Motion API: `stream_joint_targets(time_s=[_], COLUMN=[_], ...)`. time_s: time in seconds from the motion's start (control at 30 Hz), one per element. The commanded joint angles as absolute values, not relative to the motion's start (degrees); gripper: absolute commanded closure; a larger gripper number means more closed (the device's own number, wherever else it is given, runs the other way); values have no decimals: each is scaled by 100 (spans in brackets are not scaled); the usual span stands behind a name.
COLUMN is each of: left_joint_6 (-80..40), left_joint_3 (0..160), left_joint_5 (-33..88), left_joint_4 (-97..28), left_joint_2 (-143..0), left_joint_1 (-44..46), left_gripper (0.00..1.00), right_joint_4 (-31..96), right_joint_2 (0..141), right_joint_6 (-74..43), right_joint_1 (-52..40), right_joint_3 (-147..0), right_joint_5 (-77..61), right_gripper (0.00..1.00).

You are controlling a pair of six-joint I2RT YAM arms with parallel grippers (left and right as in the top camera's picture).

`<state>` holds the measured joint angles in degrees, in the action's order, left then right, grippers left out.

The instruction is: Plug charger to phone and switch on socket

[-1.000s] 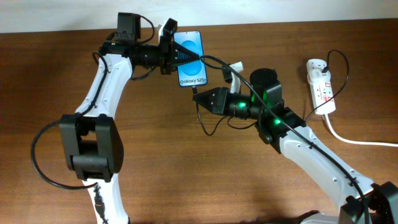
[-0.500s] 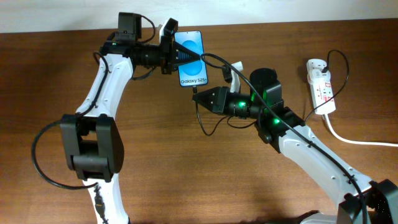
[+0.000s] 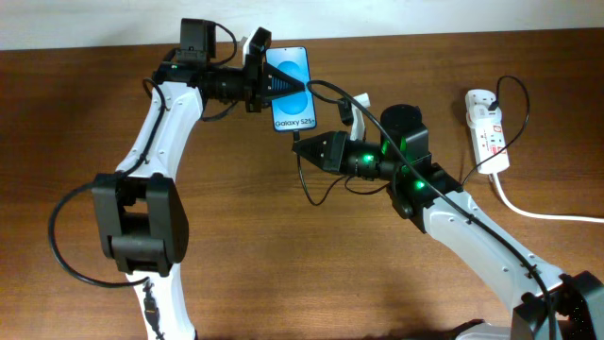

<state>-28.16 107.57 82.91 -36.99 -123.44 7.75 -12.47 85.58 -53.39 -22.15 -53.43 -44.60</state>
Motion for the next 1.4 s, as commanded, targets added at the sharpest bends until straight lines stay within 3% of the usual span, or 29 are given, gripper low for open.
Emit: stream_joint_targets(time_s=[0.0,0.13,0.3,0.4,0.5,0.63,0.93,1.37], left_joint_6=[-2908,-2906,-2906,-2556,-1885,-1031,-762,-1413], left_joint_3=[10805,10805,10805,10805,10763,10473,9489,9459], left_joint_5=[8978,8851,8370,8165,7850,6364,4919,3592], left_joint_4=[-3809,-3662,-3642,-3649,-3824,-4890,-5041,-4414], left_joint_2=[-12289,-12289,-12289,-12289,-12289,-12289,-12289,-12291], left_joint_1=[1061,1026,749,558,482,521,862,1378], left_gripper=[100,100,100,100,100,100,100,100], right_joint_4=[-1441,-1437,-1192,-1138,-1096,-661,541,856], right_joint_2=[8663,8663,8663,8663,8663,8663,8663,8663], right_joint_6=[-5304,-5301,-5277,-5260,-4989,-4897,-3913,-3743], right_joint_1=[-1984,-1984,-1984,-1984,-1955,-1555,-1273,-1273], right_joint_3=[-5430,-5430,-5430,-5430,-5430,-5430,-5430,-5430], right_joint_5=[-3660,-3708,-3811,-3874,-3966,-4160,-4289,-4331], right_gripper=[96,93,64,53,27,16,12,11])
